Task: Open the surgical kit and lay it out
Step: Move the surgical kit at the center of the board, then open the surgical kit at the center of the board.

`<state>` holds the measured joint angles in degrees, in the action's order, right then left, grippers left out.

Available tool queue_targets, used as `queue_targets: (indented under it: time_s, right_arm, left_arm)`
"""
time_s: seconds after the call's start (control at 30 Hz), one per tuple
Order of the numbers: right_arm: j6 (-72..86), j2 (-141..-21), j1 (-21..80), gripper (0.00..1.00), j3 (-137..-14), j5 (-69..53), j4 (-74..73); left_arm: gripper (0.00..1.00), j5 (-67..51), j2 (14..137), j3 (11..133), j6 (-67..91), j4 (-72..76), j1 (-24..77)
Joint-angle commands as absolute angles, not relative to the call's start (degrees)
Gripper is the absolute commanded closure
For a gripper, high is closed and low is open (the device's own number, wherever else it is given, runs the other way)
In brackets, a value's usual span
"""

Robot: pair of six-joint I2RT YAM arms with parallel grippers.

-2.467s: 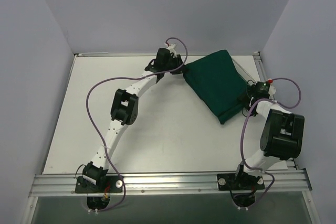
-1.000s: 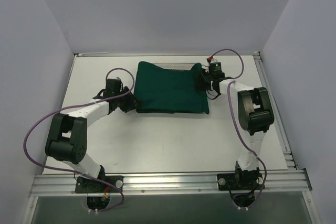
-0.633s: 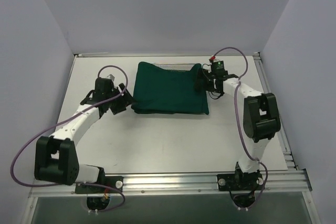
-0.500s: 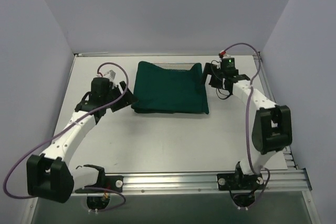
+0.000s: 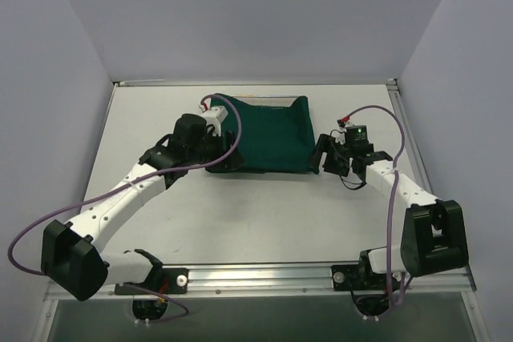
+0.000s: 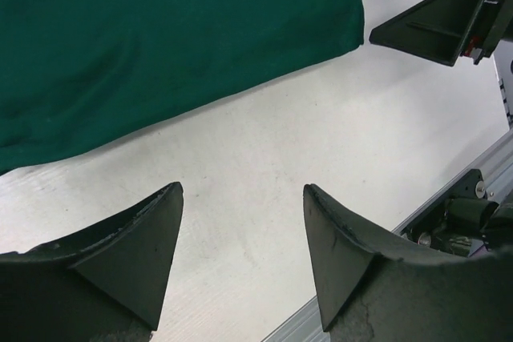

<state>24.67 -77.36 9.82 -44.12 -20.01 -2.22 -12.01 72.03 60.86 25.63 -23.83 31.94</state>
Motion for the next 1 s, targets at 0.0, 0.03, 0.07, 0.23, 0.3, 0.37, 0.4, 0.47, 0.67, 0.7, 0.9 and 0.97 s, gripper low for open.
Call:
queue_targets:
  time_s: [0.0,0.03,0.07,0.23,0.3,0.37,0.4,0.47,0.67,0.7,0.9,0.97]
  right_arm:
    - [25.5,-78.4,8.9,0.31,-43.8,-25.9,4.0]
    - [25.6,-79.7,8.9,0.32,-43.8,-26.7,4.8]
    - [25.7,-80.3,9.0,0.33,-43.8,-27.3,5.4]
    - [26.7,-81.2,9.6,0.46,-43.6,-28.2,6.9]
    - [27.1,-80.6,9.8,0.46,-43.5,-28.0,7.1]
    - [27.4,-80.8,10.1,0.46,-43.2,-27.8,7.5]
    - [27.4,-81.3,10.2,0.46,-43.1,-27.7,7.8]
    - [27.5,-82.4,10.2,0.48,-42.8,-27.8,8.4]
    - [29.4,-84.5,11.5,0.52,-42.4,-29.2,11.2]
    - [29.6,-85.1,12.1,0.55,-42.4,-29.3,11.9]
    - [31.8,-84.7,13.2,0.97,-43.9,-33.6,13.3]
    - [34.7,-82.5,13.6,1.0,-46.1,-34.9,13.7]
  left_arm:
    - [0.31,-12.4,74.4,64.9,24.2,-22.9,33.7]
    - [0.31,-12.0,74.9,65.4,24.4,-22.9,34.2]
    - [0.31,-11.8,75.6,65.8,24.4,-23.0,35.1]
    - [0.34,-10.8,77.2,67.5,24.6,-23.4,36.6]
    - [0.34,-10.9,77.4,67.6,24.7,-23.5,36.6]
    - [0.34,-10.6,77.7,67.7,24.8,-23.6,36.7]
    - [0.34,-10.6,77.9,67.7,24.8,-23.4,36.8]
    - [0.34,-10.6,78.3,68.1,24.7,-23.6,37.2]
    - [0.34,-8.4,80.9,70.9,23.2,-25.0,39.1]
    - [0.34,-7.6,81.1,71.1,22.9,-25.2,39.5]
    - [0.29,-4.9,81.2,69.4,20.8,-20.5,42.4]
    - [0.24,-1.2,80.9,68.2,19.7,-17.8,44.1]
